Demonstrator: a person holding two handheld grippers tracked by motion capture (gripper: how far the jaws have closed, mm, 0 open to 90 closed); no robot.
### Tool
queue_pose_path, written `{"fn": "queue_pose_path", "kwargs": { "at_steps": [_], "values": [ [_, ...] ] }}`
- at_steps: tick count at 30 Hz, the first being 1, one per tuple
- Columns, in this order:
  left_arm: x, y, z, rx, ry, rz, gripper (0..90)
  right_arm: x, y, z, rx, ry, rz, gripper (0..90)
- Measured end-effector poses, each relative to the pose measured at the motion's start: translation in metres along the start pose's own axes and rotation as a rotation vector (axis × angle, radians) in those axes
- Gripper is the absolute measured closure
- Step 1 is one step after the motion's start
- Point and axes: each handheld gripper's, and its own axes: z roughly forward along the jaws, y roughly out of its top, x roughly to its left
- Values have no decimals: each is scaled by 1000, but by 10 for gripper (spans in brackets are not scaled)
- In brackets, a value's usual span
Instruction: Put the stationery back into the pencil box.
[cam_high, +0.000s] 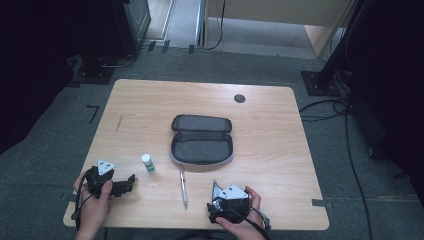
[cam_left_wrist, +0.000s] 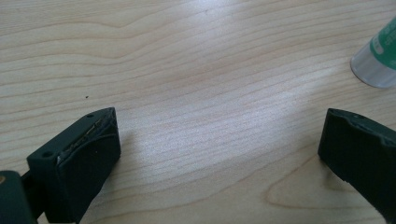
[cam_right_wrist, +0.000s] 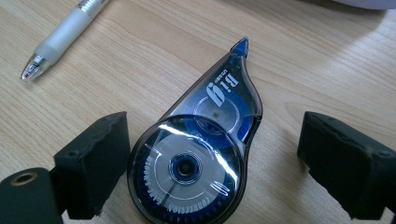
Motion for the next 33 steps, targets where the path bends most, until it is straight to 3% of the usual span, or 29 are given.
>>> {"fn": "queue_pose_path", "kwargs": {
  "at_steps": [4, 9, 11, 18, 33],
  "values": [
    [0, 0, 0, 0, 1, 1, 0, -3, -2, -4, -10, 6, -4, 205],
    [0, -1, -1, 2, 0, 1, 0, -11, -9, -10, -46, 7, -3, 378],
    [0, -2, -1, 1, 0, 1, 0, -12, -10, -11, -51, 7, -3, 399],
    [0, -2, -1, 1, 0, 1, 0, -18, -11, -12, -55, 27, -25, 388],
    [0, -1, -1, 1, 0, 1, 0, -21, -10, -12, -50, 45, -27, 419]
  ]
}}
